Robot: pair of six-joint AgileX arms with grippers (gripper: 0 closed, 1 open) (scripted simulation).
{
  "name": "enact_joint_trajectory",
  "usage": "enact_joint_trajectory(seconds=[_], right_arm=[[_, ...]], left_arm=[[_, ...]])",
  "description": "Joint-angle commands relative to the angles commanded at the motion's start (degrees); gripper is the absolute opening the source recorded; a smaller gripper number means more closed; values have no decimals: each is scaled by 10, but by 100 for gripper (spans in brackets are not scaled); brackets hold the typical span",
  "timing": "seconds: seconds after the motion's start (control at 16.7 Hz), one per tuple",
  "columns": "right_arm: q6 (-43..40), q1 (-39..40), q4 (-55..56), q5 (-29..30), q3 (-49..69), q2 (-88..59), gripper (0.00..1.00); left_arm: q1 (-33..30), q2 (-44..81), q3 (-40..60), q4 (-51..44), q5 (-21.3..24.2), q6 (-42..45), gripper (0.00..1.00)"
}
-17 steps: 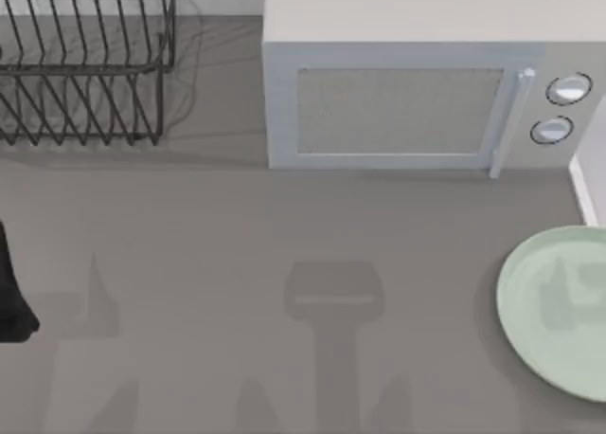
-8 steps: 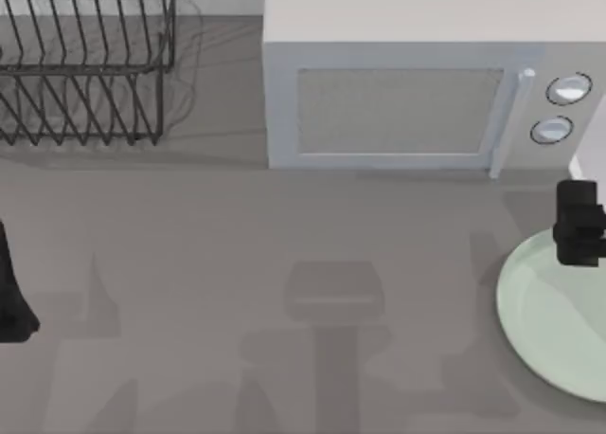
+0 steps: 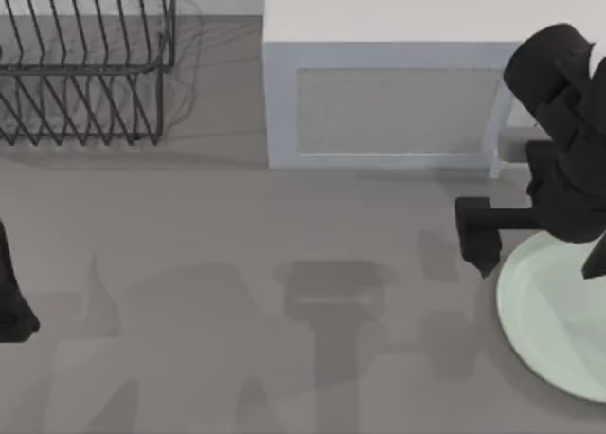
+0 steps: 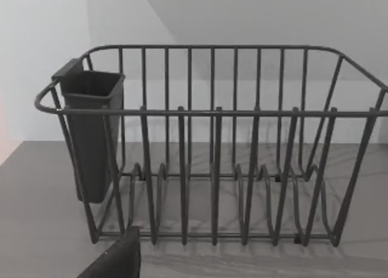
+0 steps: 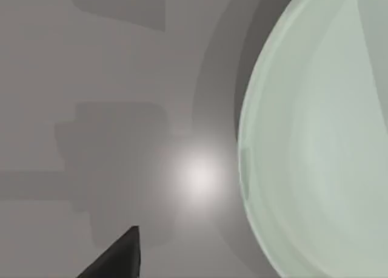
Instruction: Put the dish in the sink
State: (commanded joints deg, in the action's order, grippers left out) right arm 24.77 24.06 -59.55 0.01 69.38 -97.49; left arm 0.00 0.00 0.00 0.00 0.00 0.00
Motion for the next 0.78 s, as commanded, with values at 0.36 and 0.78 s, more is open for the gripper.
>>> enact_joint_trajectory(seconds=[0.36,0.78], right_arm=[[7,7,-17,0,19,-26,100],[8,6,80,0,-36,-67,100]], left_arm=[[0,0,0,0,0,0,100],[0,0,0,0,0,0,100]])
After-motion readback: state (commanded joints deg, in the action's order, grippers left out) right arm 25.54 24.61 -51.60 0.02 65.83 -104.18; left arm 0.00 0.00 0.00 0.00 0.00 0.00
